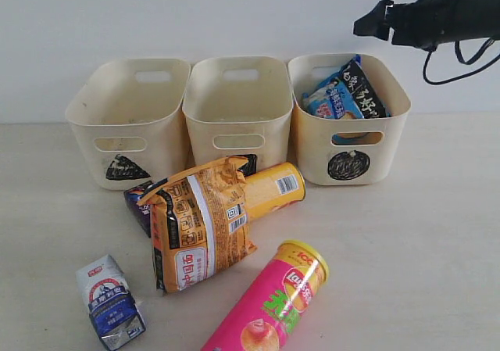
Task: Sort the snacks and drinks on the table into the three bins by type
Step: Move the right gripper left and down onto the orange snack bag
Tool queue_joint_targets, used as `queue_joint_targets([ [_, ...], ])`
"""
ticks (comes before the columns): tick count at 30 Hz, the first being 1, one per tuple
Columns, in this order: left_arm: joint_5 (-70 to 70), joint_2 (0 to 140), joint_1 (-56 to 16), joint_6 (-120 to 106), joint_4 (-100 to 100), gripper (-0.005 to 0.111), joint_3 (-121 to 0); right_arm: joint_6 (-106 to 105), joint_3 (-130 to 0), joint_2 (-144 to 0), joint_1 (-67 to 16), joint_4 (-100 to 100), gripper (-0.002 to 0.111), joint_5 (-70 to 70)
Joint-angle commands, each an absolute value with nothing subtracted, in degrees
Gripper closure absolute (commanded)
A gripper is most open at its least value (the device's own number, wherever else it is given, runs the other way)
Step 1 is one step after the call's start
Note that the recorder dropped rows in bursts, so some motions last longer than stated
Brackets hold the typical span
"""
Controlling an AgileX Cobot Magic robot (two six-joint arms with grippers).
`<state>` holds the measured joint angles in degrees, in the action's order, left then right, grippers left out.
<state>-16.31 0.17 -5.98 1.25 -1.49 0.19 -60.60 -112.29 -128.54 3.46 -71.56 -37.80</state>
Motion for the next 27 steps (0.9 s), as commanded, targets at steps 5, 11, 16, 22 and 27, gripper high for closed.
queue_joint_targets([
  [5, -15.93, 0.0, -5.85, 1.74, -1.08, 0.102, 0.0, -66.49, -112.63, -122.07, 3.46, -69.5, 0.096, -49.62],
  [11, -15.93, 0.0, -5.85, 1.74, -1.08, 0.102, 0.0, -64.69, -112.63, -118.77, 2.04, -56.19, 0.109, -55.07],
  [16, -15.93, 0.0, -5.85, 1.74, -1.08, 0.102, 0.0, -50.21, -112.63, -115.11, -4.29, -27.12, 0.109, -51.6],
  [22, -15.93, 0.0, -5.85, 1.74, -1.08, 0.102, 0.0, -57.72, -112.63, -113.92, -11.13, -15.36, 0.109, -65.62],
  [27, -15.93, 0.0, -5.85, 1.74, -1.08, 0.102, 0.0, -65.01, -112.5, -113.81, -15.06, -22.12, 0.108, -69.96],
])
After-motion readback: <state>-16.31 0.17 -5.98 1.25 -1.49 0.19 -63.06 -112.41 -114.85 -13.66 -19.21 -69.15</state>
